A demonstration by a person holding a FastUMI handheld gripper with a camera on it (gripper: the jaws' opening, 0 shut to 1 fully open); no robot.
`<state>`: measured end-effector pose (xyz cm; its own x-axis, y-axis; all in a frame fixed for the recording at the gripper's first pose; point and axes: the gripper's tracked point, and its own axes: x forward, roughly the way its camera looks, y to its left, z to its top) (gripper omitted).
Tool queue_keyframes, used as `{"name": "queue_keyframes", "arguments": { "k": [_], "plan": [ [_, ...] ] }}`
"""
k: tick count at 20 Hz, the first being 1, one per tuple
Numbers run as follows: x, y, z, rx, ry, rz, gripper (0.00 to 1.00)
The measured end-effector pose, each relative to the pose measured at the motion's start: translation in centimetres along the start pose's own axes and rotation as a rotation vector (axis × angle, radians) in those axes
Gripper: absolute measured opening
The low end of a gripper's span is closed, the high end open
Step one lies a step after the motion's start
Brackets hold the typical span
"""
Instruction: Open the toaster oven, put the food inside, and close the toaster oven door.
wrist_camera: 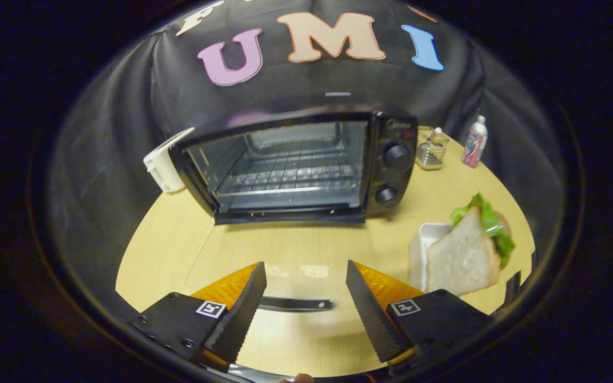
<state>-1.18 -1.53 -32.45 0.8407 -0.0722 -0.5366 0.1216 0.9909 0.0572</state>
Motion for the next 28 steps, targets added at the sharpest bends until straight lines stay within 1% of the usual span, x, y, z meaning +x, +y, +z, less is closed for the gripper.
{"name": "queue_keyframes", "arguments": {
  "k": [3,7,9,12,16,22,26,27,28],
  "plan": [
    [-2.0,-4.3,2.7,-0.019,-0.045,-0.095,0.96],
    [-3.5,-9.7,5.3,-0.019,-0.071,-0.201,0.96],
    [-3.6,-11.7,5.3,0.005,-0.054,-0.230,0.96],
    [-3.5,-14.3,4.4,0.051,-0.022,-0.252,0.96],
    [-2.4,-16.0,2.0,0.117,0.057,-0.237,0.96],
    [-0.5,-17.4,-1.5,0.101,0.162,-0.213,0.96],
    [0.3,-17.7,-2.6,0.097,0.210,-0.206,0.93],
    [0.4,-17.2,-2.8,0.119,0.223,-0.186,0.84],
    [0.5,-16.4,-2.9,0.151,0.237,-0.147,0.75]
  ]
}}
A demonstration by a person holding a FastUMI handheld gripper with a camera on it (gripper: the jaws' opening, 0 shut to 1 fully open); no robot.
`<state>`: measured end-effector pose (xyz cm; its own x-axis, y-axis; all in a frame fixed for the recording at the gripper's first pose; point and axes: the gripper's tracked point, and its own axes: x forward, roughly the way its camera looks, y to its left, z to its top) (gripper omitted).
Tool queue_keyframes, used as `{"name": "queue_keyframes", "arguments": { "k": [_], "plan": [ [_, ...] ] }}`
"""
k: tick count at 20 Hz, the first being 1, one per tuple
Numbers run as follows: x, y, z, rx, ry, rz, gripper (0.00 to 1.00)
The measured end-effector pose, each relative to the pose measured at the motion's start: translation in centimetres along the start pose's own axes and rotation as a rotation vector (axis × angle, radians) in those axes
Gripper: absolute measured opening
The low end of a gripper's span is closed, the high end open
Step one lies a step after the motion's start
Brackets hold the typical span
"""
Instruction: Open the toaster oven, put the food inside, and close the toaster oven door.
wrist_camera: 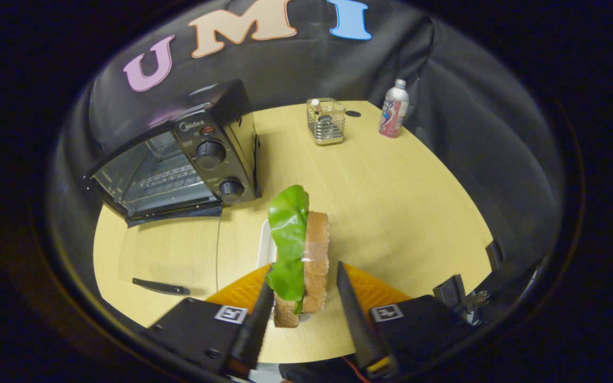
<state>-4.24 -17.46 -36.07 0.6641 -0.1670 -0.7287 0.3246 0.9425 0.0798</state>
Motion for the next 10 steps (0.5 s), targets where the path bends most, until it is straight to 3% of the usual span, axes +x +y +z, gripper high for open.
{"name": "queue_keyframes", "arguments": {
  "k": [4,7,10],
  "plan": [
    [0.0,-0.5,0.7,-0.025,-0.006,-0.005,0.39],
    [-0.6,-0.1,1.4,0.019,-0.017,0.002,0.39],
    [-1.9,1.2,3.2,0.147,-0.075,0.054,0.39]
  ]
}}
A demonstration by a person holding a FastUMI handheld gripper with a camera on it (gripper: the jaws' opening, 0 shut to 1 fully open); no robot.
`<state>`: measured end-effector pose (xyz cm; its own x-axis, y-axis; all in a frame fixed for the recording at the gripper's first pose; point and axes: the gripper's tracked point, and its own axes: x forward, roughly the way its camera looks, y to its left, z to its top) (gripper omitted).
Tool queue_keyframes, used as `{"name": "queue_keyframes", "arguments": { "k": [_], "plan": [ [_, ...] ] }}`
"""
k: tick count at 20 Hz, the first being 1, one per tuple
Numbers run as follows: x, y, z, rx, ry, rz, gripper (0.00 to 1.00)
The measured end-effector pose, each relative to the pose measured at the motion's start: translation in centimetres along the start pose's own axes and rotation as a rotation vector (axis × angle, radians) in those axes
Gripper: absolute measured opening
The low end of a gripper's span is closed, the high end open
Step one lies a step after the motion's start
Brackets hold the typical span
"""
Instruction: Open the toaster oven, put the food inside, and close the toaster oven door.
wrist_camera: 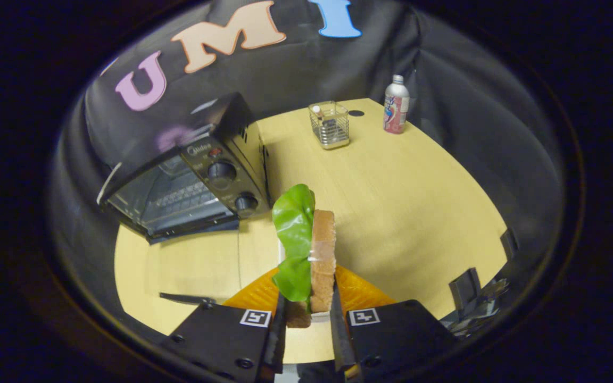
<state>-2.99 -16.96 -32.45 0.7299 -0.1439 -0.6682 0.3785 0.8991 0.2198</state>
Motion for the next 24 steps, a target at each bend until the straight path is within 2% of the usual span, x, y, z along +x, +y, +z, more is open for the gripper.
{"name": "queue_keyframes", "arguments": {
  "k": [2,5,8,14,20,24],
  "plan": [
    [-0.5,0.7,1.5,0.128,-0.067,0.024,0.39],
    [-0.7,2.9,2.3,0.296,-0.119,0.103,0.38],
    [-0.3,5.1,1.2,0.384,-0.116,0.114,0.38],
    [0.1,12.1,-0.9,0.564,-0.125,0.195,0.38],
    [1.2,18.2,-1.1,0.761,-0.195,0.338,0.37],
    [2.7,21.7,-0.9,0.823,-0.239,0.381,0.37]
  ]
}}
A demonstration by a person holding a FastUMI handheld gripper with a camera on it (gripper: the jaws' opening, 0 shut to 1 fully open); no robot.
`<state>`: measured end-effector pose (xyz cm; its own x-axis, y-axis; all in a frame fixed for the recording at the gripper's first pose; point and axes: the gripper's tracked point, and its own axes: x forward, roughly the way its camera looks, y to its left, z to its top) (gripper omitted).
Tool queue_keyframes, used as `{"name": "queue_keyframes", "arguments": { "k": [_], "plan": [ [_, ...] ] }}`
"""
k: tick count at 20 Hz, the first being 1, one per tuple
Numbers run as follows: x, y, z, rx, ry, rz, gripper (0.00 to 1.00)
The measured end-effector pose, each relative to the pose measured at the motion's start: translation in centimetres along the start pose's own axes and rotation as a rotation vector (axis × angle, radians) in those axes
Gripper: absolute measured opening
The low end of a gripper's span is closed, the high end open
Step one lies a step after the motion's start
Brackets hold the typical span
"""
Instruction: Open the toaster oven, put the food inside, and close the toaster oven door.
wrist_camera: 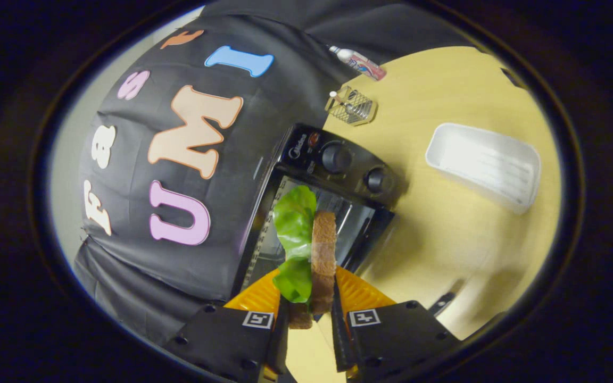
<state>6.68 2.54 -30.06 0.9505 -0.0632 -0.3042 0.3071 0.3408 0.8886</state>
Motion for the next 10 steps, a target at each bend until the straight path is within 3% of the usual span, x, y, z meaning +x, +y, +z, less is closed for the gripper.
{"name": "queue_keyframes", "arguments": {
  "k": [5,10],
  "plan": [
    [3.6,2.2,-2.4,0.056,-0.027,0.047,0.37],
    [6.4,1.9,-3.7,-0.008,-0.020,0.044,0.37]
  ]
}}
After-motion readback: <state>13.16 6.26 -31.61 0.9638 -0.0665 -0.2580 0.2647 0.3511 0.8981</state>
